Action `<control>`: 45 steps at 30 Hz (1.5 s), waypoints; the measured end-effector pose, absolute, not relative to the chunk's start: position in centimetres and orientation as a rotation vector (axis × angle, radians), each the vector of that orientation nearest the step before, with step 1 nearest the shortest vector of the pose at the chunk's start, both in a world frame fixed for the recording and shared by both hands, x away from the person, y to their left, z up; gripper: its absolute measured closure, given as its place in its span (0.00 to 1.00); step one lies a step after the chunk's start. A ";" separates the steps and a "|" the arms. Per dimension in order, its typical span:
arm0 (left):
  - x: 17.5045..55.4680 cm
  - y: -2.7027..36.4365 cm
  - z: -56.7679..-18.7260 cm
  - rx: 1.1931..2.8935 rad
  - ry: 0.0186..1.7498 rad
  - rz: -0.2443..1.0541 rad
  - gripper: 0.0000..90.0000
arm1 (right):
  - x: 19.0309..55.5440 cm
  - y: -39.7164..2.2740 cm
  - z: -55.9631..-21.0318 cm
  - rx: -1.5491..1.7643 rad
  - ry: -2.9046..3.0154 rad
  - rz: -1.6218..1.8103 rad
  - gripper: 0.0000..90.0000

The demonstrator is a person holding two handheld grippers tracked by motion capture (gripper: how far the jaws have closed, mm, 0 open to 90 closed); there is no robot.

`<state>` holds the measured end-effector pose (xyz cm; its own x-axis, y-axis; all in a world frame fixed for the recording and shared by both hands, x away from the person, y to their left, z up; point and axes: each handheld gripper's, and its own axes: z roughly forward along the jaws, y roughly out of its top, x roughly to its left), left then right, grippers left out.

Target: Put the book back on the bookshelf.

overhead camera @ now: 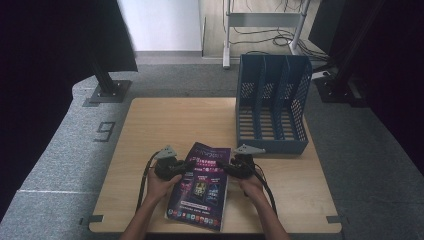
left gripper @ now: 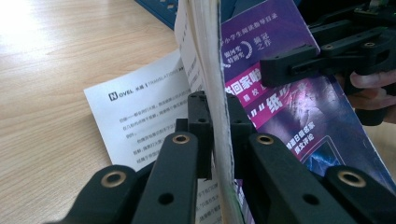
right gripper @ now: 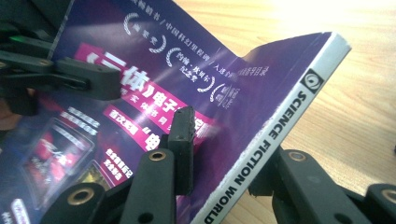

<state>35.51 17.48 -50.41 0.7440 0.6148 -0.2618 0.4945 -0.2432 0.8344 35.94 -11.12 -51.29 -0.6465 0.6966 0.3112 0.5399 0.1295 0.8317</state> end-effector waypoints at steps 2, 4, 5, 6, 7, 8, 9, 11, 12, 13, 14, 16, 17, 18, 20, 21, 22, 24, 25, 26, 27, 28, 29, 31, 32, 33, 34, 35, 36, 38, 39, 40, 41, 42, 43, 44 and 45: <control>35.5 17.4 -50.3 1.897 0.851 0.145 0.95 | 35.9 -11.2 -51.2 1.235 2.237 1.542 0.76; 35.4 17.4 -50.3 1.897 0.851 0.150 0.95 | 35.8 -11.2 -51.2 1.235 2.237 1.541 0.76; 35.4 17.4 -50.3 1.897 0.851 0.150 0.96 | 35.8 -11.2 -51.2 1.235 2.237 1.542 0.76; 35.4 17.4 -50.3 1.895 0.852 0.150 0.96 | 35.8 -11.2 -51.2 1.234 2.238 1.543 0.76; 35.4 17.4 -50.3 1.894 0.851 0.150 0.96 | 35.8 -11.2 -51.2 1.232 2.236 1.547 0.76; 35.4 17.4 -50.3 1.894 0.850 0.150 0.96 | 35.8 -11.2 -51.1 1.226 2.239 1.546 0.76; 35.4 17.4 -50.2 1.892 0.848 0.152 0.96 | 35.8 -11.3 -51.1 1.224 2.240 1.547 0.76; 35.3 17.3 -50.2 1.889 0.843 0.158 0.96 | 35.8 -11.3 -51.0 1.223 2.241 1.556 0.76; 35.2 17.3 -50.1 1.891 0.836 0.162 0.96 | 35.8 -11.4 -50.9 1.223 2.246 1.556 0.76; 35.2 17.2 -50.1 1.888 0.833 0.166 0.97 | 35.8 -11.5 -50.9 1.223 2.256 1.562 0.76; 35.1 17.2 -50.1 1.886 0.833 0.168 0.97 | 35.9 -11.6 -50.8 1.222 2.269 1.560 0.76; 35.1 17.1 -50.1 1.887 0.829 0.172 0.97 | 35.9 -11.7 -50.7 1.224 2.279 1.565 0.76; 35.0 17.0 -50.1 1.888 0.828 0.174 0.97 | 35.9 -11.8 -50.7 1.227 2.286 1.562 0.76; 35.0 17.0 -50.1 1.888 0.827 0.172 0.97 | 36.0 -11.8 -50.8 1.235 2.290 1.563 0.76; 35.0 17.0 -50.2 1.887 0.828 0.170 0.97 | 36.1 -11.9 -50.9 1.242 2.300 1.565 0.76; 35.1 17.0 -50.2 1.886 0.827 0.168 0.97 | 36.1 -12.0 -51.0 1.245 2.303 1.568 0.75; 35.1 17.0 -50.2 1.886 0.827 0.168 0.97 | 36.1 -12.0 -51.0 1.245 2.303 1.568 0.75; 35.1 16.9 -50.2 1.885 0.826 0.167 0.97 | 36.2 -12.1 -51.1 1.254 2.314 1.578 0.75; 35.1 16.9 -50.2 1.885 0.825 0.167 0.97 | 36.2 -12.1 -51.1 1.253 2.319 1.574 0.75; 35.0 16.9 -50.2 1.884 0.824 0.167 0.97 | 36.2 -12.1 -51.1 1.252 2.318 1.575 0.76; 35.0 16.9 -50.2 1.883 0.824 0.169 0.97 | 36.2 -12.1 -51.0 1.249 2.321 1.571 0.76; 35.0 16.9 -50.2 1.882 0.823 0.170 0.97 | 36.2 -12.1 -51.0 1.247 2.321 1.571 0.76; 35.0 16.9 -50.1 1.880 0.820 0.172 0.97 | 36.1 -12.1 -51.0 1.244 2.319 1.571 0.76; 34.9 17.0 -50.0 1.875 0.817 0.175 0.97 | 36.0 -12.1 -50.8 1.238 2.316 1.569 0.76; 34.9 17.0 -49.9 1.872 0.813 0.177 0.97 | 36.0 -12.1 -50.7 1.234 2.313 1.569 0.76; 34.8 17.1 -49.8 1.866 0.809 0.179 0.97 | 35.9 -12.1 -50.6 1.226 2.307 1.574 0.77; 34.8 17.1 -49.7 1.858 0.803 0.180 0.97 | 35.9 -12.1 -50.5 1.221 2.300 1.581 0.77; 34.7 17.2 -49.6 1.851 0.798 0.182 0.97 | 35.8 -12.1 -50.3 1.214 2.291 1.582 0.77; 34.7 17.2 -49.6 1.851 0.798 0.182 0.97 | 35.7 -12.1 -50.1 1.199 2.286 1.581 0.77; 34.5 17.3 -49.1 1.828 0.783 0.193 0.97 | 35.4 -12.1 -49.7 1.158 2.265 1.589 0.77; 34.4 17.3 -48.9 1.822 0.775 0.199 0.97 | 35.3 -12.1 -49.5 1.144 2.260 1.594 0.77; 34.3 17.3 -48.7 1.818 0.767 0.206 0.97 | 35.2 -12.2 -49.4 1.131 2.248 1.606 0.77; 34.1 17.3 -48.4 1.814 0.758 0.215 0.97 | 35.1 -12.2 -49.2 1.118 2.240 1.613 0.77; 34.0 17.3 -48.2 1.812 0.751 0.221 0.97 | 35.0 -12.2 -49.1 1.104 2.228 1.619 0.77; 33.9 17.3 -48.0 1.807 0.747 0.224 0.97 | 34.9 -12.2 -48.9 1.091 2.220 1.620 0.77; 33.8 17.3 -47.9 1.804 0.744 0.227 0.97 | 34.8 -12.2 -48.7 1.084 2.215 1.618 0.77; 33.8 17.3 -47.7 1.802 0.740 0.227 0.97 | 34.7 -12.2 -48.6 1.080 2.211 1.616 0.77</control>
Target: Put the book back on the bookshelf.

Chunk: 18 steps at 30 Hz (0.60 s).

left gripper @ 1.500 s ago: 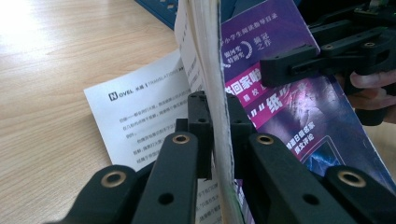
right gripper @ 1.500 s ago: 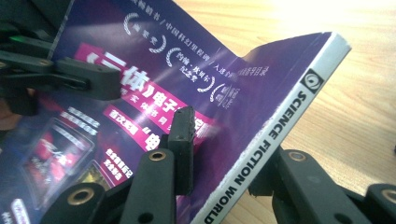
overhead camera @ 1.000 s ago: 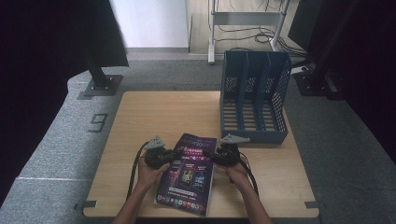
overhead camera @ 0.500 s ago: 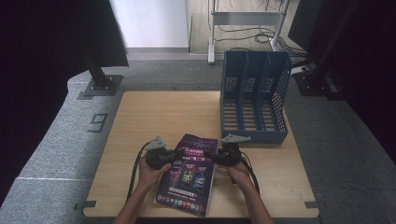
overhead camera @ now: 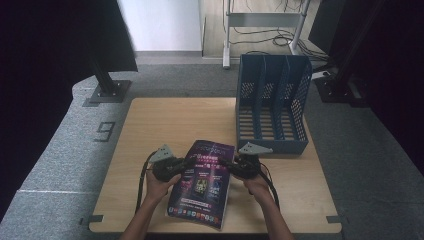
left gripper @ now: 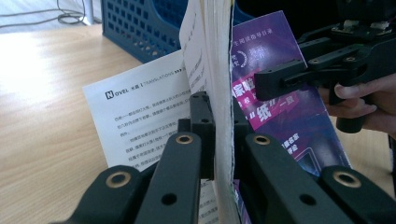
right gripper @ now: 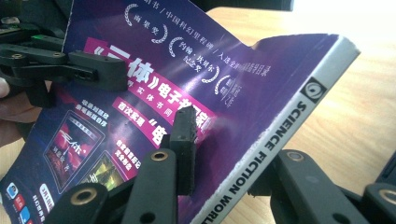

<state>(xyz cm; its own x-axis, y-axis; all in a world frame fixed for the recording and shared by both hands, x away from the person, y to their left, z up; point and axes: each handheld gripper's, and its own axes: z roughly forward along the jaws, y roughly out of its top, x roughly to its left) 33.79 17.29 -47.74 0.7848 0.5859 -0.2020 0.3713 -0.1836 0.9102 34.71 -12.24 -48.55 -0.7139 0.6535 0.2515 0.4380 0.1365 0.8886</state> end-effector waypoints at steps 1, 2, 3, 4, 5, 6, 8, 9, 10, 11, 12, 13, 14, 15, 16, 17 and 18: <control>33.8 17.3 -47.7 1.799 0.739 0.228 0.97 | 34.6 -12.2 -48.4 1.070 2.208 1.612 0.77; 33.7 17.3 -47.7 1.798 0.739 0.229 0.97 | 34.5 -12.2 -48.3 1.065 2.204 1.612 0.77; 33.7 17.3 -47.7 1.798 0.739 0.229 0.97 | 34.5 -12.3 -48.3 1.064 2.204 1.612 0.77; 33.7 17.2 -47.7 1.799 0.739 0.229 0.97 | 34.6 -12.3 -48.3 1.069 2.205 1.613 0.77; 33.7 17.2 -47.7 1.802 0.740 0.230 0.97 | 34.6 -12.3 -48.3 1.071 2.206 1.613 0.77; 33.8 17.2 -47.7 1.802 0.741 0.230 0.97 | 34.6 -12.3 -48.4 1.073 2.209 1.612 0.77; 33.8 17.2 -47.7 1.802 0.742 0.230 0.97 | 34.6 -12.3 -48.4 1.075 2.209 1.612 0.77; 33.8 17.2 -47.7 1.802 0.741 0.230 0.97 | 34.6 -12.3 -48.4 1.074 2.209 1.612 0.77; 33.8 17.2 -47.7 1.800 0.742 0.229 0.97 | 34.6 -12.3 -48.4 1.074 2.208 1.613 0.77; 33.8 17.2 -47.7 1.800 0.741 0.231 0.97 | 34.6 -12.3 -48.4 1.074 2.206 1.614 0.77; 33.8 17.2 -47.7 1.798 0.742 0.231 0.97 | 34.6 -12.3 -48.4 1.076 2.204 1.617 0.77; 33.8 17.2 -47.7 1.798 0.742 0.231 0.97 | 34.6 -12.3 -48.3 1.077 2.205 1.615 0.77; 33.7 17.2 -47.7 1.798 0.741 0.233 0.97 | 34.6 -12.3 -48.3 1.079 2.203 1.617 0.77; 33.7 17.2 -47.7 1.798 0.741 0.234 0.97 | 34.6 -12.3 -48.3 1.080 2.202 1.619 0.77; 33.7 17.2 -47.6 1.797 0.741 0.234 0.97 | 34.6 -12.3 -48.3 1.080 2.198 1.622 0.77; 33.7 17.2 -47.6 1.795 0.740 0.235 0.97 | 34.6 -12.3 -48.3 1.078 2.197 1.623 0.77; 33.7 17.2 -47.6 1.795 0.740 0.235 0.97 | 34.6 -12.3 -48.3 1.078 2.197 1.623 0.77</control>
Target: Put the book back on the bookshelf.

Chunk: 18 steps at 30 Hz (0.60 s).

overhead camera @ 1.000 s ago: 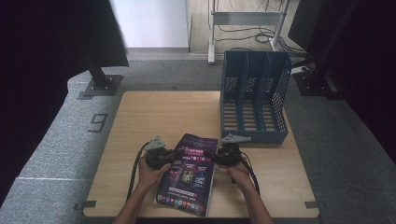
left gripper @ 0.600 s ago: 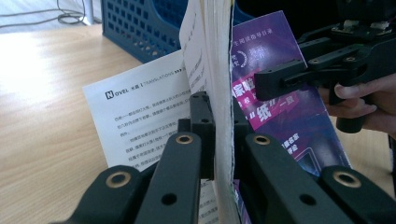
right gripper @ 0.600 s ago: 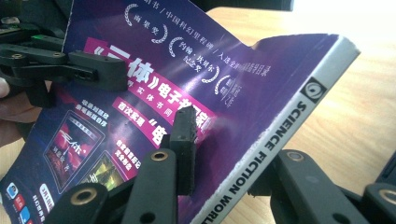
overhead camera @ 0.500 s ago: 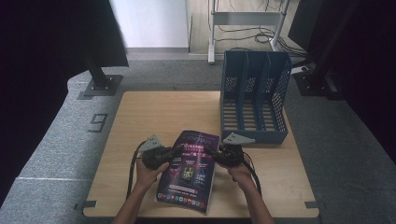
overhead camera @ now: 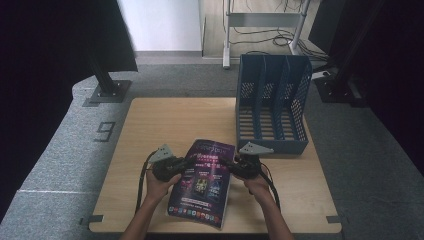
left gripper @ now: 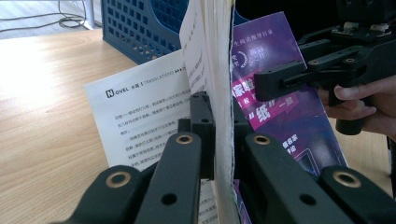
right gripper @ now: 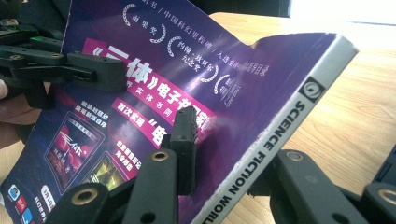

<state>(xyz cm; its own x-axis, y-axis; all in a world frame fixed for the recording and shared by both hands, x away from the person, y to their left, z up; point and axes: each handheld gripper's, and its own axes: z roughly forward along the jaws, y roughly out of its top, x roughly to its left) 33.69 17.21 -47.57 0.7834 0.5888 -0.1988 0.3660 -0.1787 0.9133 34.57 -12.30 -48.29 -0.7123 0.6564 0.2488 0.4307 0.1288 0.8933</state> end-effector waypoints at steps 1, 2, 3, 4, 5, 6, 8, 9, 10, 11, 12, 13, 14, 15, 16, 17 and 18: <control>33.6 17.2 -47.4 1.791 0.734 0.240 0.97 | 34.5 -12.3 -48.2 1.069 2.191 1.624 0.77; 33.5 17.2 -47.3 1.790 0.732 0.241 0.97 | 34.4 -12.3 -48.0 1.065 2.189 1.621 0.77; 33.5 17.2 -47.2 1.787 0.729 0.242 0.97 | 34.4 -12.3 -47.9 1.057 2.189 1.614 0.77; 33.4 17.2 -47.1 1.783 0.726 0.244 0.97 | 34.3 -12.2 -47.7 1.047 2.186 1.608 0.78; 33.4 17.2 -47.1 1.783 0.726 0.244 0.97 | 34.3 -12.2 -47.7 1.047 2.186 1.608 0.78; 33.2 17.3 -46.8 1.770 0.718 0.247 0.97 | 34.0 -12.2 -47.3 1.025 2.173 1.610 0.78; 33.1 17.3 -46.6 1.763 0.710 0.253 0.97 | 33.8 -12.3 -47.0 1.011 2.163 1.621 0.78; 33.0 17.3 -46.5 1.761 0.706 0.257 0.97 | 33.7 -12.3 -46.9 1.007 2.157 1.626 0.78; 32.9 17.3 -46.4 1.758 0.704 0.261 0.97 | 33.7 -12.3 -46.8 1.003 2.152 1.628 0.78; 32.9 17.3 -46.4 1.757 0.703 0.262 0.97 | 33.6 -12.3 -46.7 1.001 2.148 1.629 0.79; 32.9 17.3 -46.3 1.757 0.703 0.263 0.97 | 33.6 -12.3 -46.7 0.998 2.147 1.631 0.79; 32.9 17.3 -46.3 1.756 0.703 0.263 0.97 | 33.6 -12.3 -46.7 0.996 2.145 1.632 0.79; 32.9 17.3 -46.3 1.755 0.703 0.263 0.97 | 33.6 -12.3 -46.7 0.995 2.145 1.633 0.79; 32.9 17.3 -46.3 1.754 0.702 0.264 0.97 | 33.6 -12.3 -46.7 0.995 2.144 1.635 0.79; 32.9 17.3 -46.3 1.754 0.702 0.265 0.97 | 33.6 -12.3 -46.7 0.994 2.144 1.636 0.79; 32.9 17.3 -46.3 1.754 0.701 0.266 0.97 | 33.5 -12.3 -46.6 0.991 2.144 1.636 0.79; 32.9 17.3 -46.3 1.754 0.700 0.266 0.97 | 33.5 -12.4 -46.6 0.987 2.144 1.637 0.79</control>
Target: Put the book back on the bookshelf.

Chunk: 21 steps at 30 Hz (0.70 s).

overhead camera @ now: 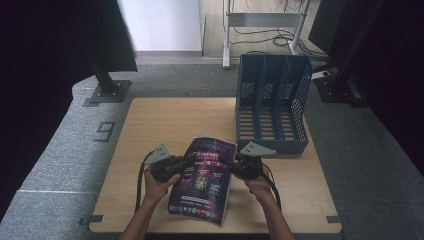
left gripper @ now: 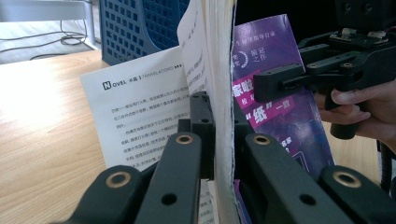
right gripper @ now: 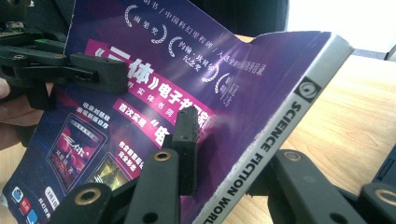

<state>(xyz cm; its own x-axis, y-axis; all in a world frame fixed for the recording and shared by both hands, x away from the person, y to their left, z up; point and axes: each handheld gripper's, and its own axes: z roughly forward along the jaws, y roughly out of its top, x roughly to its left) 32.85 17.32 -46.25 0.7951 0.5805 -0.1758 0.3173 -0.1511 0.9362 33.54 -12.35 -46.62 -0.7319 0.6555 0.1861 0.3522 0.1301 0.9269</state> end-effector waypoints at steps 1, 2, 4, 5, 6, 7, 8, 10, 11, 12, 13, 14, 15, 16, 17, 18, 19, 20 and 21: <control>32.8 17.3 -46.2 1.754 0.699 0.267 0.97 | 33.5 -12.4 -46.6 0.985 2.145 1.637 0.79; 32.8 17.3 -46.2 1.754 0.698 0.267 0.97 | 33.5 -12.4 -46.6 0.986 2.145 1.639 0.79; 32.8 17.3 -46.2 1.755 0.697 0.269 0.97 | 33.5 -12.4 -46.5 0.988 2.145 1.638 0.79; 32.8 17.3 -46.2 1.755 0.697 0.270 0.97 | 33.5 -12.4 -46.5 0.990 2.147 1.637 0.79; 32.8 17.3 -46.2 1.755 0.697 0.270 0.97 | 33.5 -12.4 -46.5 0.988 2.149 1.635 0.79; 32.8 17.3 -46.2 1.755 0.697 0.269 0.97 | 33.5 -12.4 -46.5 0.988 2.150 1.636 0.79; 32.8 17.3 -46.2 1.755 0.697 0.269 0.97 | 33.5 -12.4 -46.5 0.988 2.150 1.637 0.79; 32.8 17.3 -46.2 1.755 0.697 0.270 0.97 | 33.5 -12.4 -46.5 0.987 2.151 1.637 0.79; 32.8 17.3 -46.2 1.754 0.697 0.271 0.97 | 33.5 -12.4 -46.5 0.988 2.151 1.637 0.79; 32.8 17.3 -46.1 1.755 0.697 0.271 0.97 | 33.5 -12.4 -46.5 0.987 2.150 1.637 0.79; 32.8 17.3 -46.1 1.754 0.697 0.271 0.97 | 33.5 -12.4 -46.5 0.987 2.151 1.637 0.79; 32.8 17.3 -46.1 1.752 0.696 0.273 0.97 | 33.5 -12.4 -46.4 0.987 2.151 1.638 0.79; 32.8 17.2 -46.1 1.750 0.696 0.274 0.97 | 33.5 -12.4 -46.4 0.987 2.149 1.638 0.79; 32.8 17.3 -46.1 1.749 0.695 0.275 0.97 | 33.5 -12.4 -46.4 0.988 2.147 1.638 0.79; 32.8 17.3 -46.0 1.748 0.694 0.276 0.97 | 33.5 -12.4 -46.3 0.986 2.143 1.636 0.79; 32.9 17.3 -46.0 1.747 0.693 0.276 0.97 | 33.4 -12.3 -46.2 0.983 2.142 1.635 0.79; 32.9 17.3 -46.0 1.745 0.693 0.276 0.97 | 33.4 -12.3 -46.2 0.980 2.138 1.635 0.79; 32.9 17.3 -45.9 1.744 0.692 0.277 0.97 | 33.4 -12.4 -46.1 0.976 2.138 1.635 0.79; 32.9 17.3 -45.9 1.744 0.692 0.277 0.97 | 33.4 -12.4 -46.1 0.975 2.137 1.637 0.80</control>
